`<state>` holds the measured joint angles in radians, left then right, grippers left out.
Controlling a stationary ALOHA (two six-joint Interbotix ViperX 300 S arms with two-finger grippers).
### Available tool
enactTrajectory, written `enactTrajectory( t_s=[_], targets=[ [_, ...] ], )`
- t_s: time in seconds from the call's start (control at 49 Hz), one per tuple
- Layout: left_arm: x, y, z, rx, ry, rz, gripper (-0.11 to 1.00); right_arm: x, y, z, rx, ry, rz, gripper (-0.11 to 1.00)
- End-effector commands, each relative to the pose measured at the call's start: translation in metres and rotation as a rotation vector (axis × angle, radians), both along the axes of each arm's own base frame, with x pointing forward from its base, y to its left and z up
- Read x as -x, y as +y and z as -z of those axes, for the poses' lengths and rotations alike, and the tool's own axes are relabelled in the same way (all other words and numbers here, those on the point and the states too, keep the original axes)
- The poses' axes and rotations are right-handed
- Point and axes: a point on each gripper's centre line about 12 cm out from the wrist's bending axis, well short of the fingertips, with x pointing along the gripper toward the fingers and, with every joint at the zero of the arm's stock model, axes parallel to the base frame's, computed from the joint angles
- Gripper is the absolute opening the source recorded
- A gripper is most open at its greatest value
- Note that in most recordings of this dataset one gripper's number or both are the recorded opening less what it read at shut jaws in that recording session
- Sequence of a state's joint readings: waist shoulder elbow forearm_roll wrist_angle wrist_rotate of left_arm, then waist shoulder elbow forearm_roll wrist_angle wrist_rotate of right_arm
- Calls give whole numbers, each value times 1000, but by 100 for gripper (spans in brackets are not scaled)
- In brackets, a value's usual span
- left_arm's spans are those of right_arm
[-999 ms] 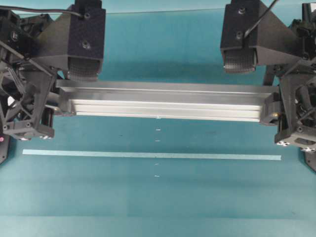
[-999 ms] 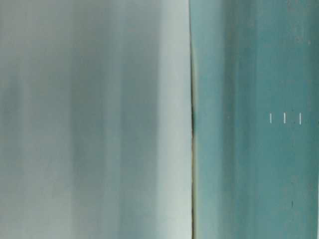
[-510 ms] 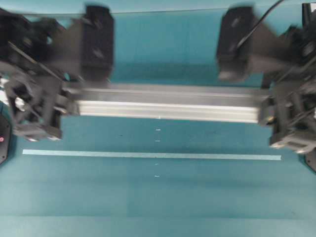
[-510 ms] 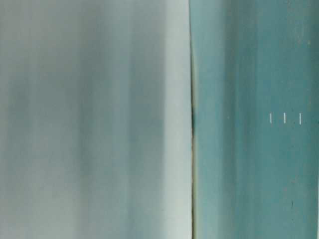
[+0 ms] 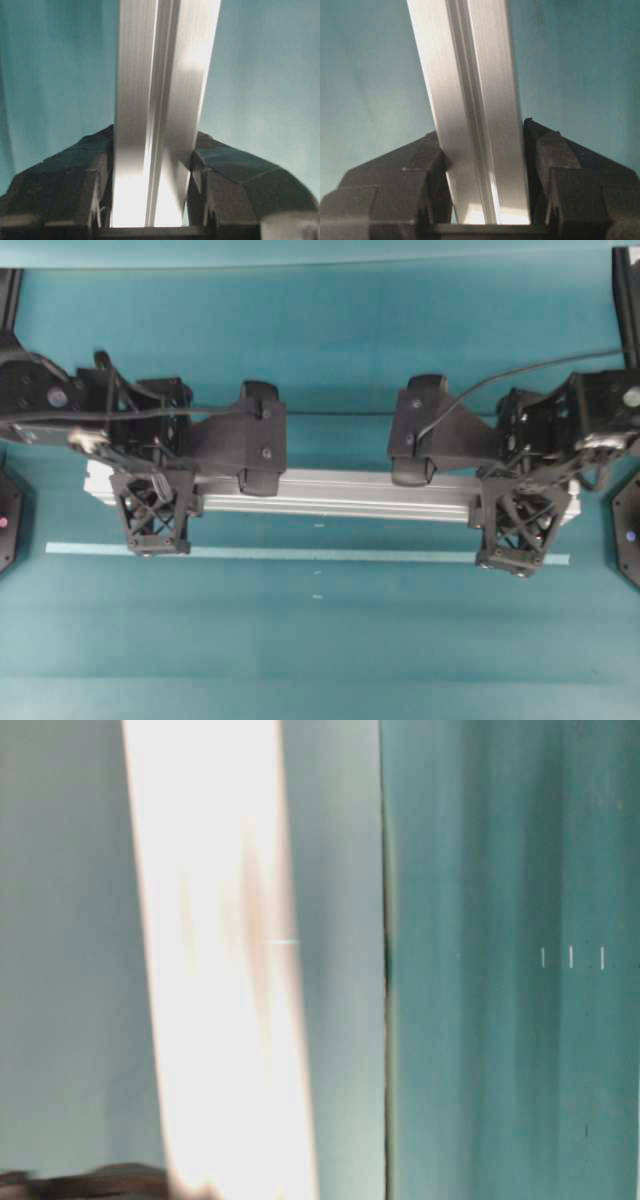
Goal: Lift the metal rail with both hands.
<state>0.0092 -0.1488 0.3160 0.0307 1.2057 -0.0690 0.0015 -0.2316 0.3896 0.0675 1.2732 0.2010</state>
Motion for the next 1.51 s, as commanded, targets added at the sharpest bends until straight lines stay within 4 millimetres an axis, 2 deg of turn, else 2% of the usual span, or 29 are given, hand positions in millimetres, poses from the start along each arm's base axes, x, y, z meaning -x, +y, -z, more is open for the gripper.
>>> enactTrajectory(
  t_s=[0.0, 0.347, 0.53, 0.673, 0.877, 1.081, 1.488],
  targets=[
    [4, 1, 7, 12, -21, -44, 28, 1, -5, 16, 2, -19, 30, 37],
    [15, 1, 73, 14, -21, -38, 28, 3, 0, 80, 12, -51, -3, 37],
    [18, 0, 100, 14, -12, -35, 28, 3, 2, 110, 18, -46, -18, 37],
    [17, 1, 115, 15, -22, -32, 28, 2, 1, 124, 23, -54, -31, 37],
    [13, 0, 133, 16, -21, -32, 28, 2, 1, 137, 25, -63, -28, 37],
    [10, 0, 142, 15, -19, -22, 28, 5, 0, 147, 29, -81, -22, 37],
    [15, -3, 149, 18, -18, -24, 28, 2, 0, 151, 29, -110, -16, 37]
  ],
)
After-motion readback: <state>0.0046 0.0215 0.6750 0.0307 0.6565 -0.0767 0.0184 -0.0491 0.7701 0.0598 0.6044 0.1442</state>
